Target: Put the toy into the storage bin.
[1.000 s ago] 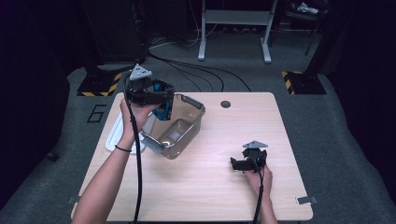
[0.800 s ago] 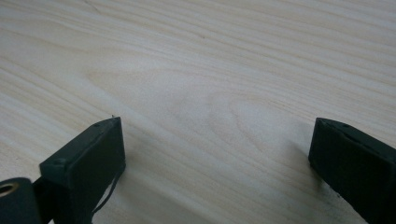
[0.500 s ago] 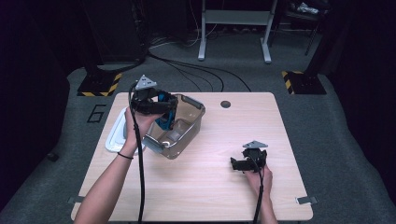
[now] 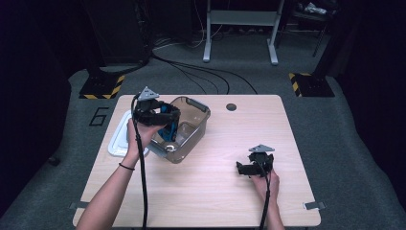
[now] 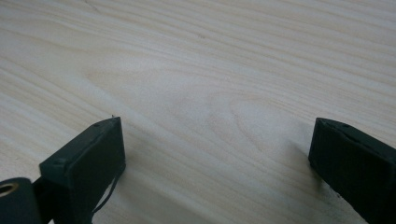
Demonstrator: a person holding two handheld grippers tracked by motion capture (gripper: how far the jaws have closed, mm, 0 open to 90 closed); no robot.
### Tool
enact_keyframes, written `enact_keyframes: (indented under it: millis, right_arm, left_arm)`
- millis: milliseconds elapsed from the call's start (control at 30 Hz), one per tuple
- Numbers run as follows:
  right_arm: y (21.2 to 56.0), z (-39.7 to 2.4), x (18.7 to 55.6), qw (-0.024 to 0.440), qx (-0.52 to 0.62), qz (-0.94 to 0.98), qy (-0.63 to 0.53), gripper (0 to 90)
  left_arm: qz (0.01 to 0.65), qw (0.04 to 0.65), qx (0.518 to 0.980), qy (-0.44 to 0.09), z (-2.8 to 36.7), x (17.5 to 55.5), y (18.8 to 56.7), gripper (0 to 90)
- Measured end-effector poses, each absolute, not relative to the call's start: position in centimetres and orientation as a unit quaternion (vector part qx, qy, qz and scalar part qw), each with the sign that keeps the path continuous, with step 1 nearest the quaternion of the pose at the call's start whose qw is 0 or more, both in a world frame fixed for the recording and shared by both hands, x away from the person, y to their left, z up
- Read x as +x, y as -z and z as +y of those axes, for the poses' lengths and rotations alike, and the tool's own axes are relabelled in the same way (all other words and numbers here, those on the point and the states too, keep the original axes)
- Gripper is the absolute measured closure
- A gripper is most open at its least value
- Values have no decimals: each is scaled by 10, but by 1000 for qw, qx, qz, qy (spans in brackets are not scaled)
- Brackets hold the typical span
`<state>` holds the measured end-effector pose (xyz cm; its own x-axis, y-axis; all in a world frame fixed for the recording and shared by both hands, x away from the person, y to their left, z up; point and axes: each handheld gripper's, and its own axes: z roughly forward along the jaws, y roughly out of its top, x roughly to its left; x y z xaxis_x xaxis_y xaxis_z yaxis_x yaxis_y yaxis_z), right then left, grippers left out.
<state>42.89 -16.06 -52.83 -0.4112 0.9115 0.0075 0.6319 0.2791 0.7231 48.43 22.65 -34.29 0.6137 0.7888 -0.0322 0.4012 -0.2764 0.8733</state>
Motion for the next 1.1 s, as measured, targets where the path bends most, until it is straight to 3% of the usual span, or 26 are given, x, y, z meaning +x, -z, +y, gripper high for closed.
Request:
enact_keyframes:
  millis: [1100]
  right_arm:
    - [528,-160,429,210,502,770,-332,31]
  left_arm:
    - [402,439,784,-176,236,480,390,249]
